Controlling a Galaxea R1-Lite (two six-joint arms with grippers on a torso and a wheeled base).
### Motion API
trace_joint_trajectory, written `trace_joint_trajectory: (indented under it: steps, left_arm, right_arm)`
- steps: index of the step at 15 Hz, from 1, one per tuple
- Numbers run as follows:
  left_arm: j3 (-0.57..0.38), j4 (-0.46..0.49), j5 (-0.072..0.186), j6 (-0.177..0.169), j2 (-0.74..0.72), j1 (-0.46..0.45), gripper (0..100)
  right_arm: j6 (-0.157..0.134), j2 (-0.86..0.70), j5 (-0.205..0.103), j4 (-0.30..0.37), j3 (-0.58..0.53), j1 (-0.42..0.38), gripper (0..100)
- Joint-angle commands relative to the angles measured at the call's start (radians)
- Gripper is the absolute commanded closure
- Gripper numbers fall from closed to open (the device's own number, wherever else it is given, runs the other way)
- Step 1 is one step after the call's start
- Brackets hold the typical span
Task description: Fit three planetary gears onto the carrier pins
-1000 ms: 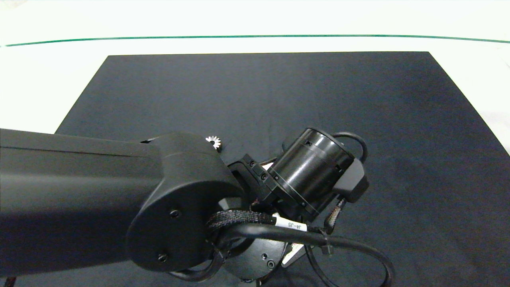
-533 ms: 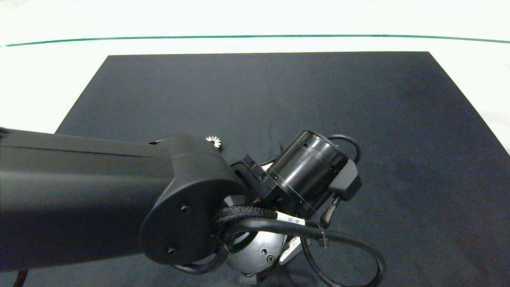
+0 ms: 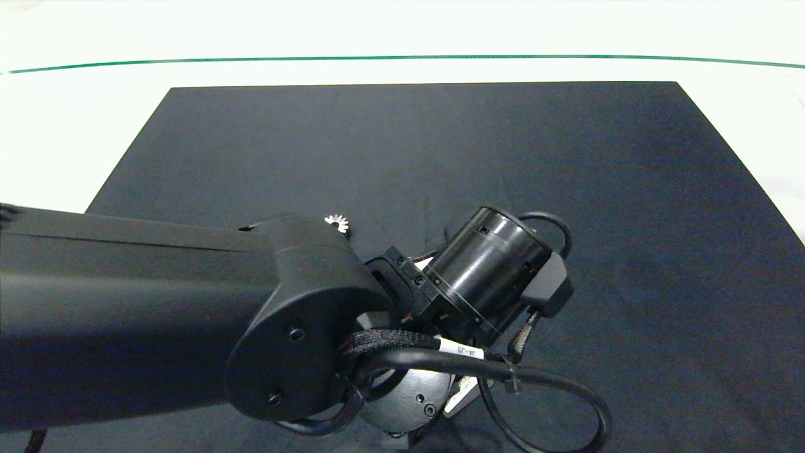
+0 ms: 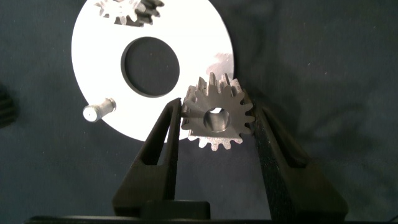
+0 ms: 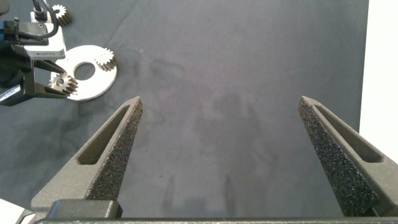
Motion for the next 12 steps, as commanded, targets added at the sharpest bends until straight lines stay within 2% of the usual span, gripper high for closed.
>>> trace_joint_trajectory:
  steps: [1,12]
  left_arm:
    - [0.000,-0.001,0.003,0.001,0.006,0.001,90]
    - [-0.003,-0.001,0.003,0.008,0.022,0.009,90]
  right_arm:
    - [-0.001,-0.003,-0.002,0.003,-0.001,0.001,0]
    - [-0.001,-0.014,0.000,0.003,-0.001,0.001,0]
